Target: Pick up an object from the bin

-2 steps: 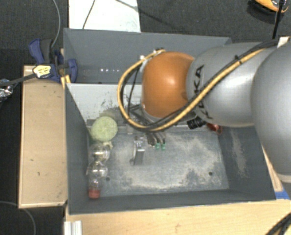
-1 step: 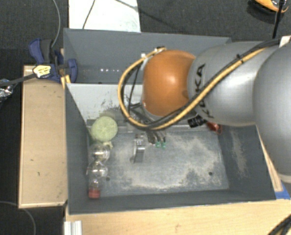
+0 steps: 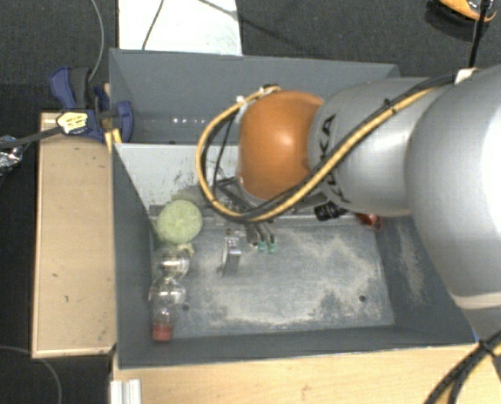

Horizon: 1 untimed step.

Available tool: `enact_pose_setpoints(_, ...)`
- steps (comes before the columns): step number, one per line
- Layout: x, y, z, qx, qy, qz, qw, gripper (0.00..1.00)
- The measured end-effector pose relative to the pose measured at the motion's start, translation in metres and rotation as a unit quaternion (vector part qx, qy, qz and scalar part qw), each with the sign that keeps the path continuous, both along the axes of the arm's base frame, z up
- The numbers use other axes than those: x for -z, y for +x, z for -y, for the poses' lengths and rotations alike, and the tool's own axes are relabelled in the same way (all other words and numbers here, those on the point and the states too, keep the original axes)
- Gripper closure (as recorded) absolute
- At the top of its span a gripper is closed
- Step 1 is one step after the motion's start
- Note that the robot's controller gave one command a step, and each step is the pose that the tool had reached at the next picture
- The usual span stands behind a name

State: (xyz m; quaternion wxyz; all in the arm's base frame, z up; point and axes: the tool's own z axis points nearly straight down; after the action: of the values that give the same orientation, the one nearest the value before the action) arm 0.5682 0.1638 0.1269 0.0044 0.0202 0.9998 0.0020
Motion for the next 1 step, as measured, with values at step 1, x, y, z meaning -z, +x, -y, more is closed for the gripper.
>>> enact_pose_setpoints(1, 0.0373, -0.0069, -0.0126, 0.007, -0.002, -0.0038, 1.0000, 0.00)
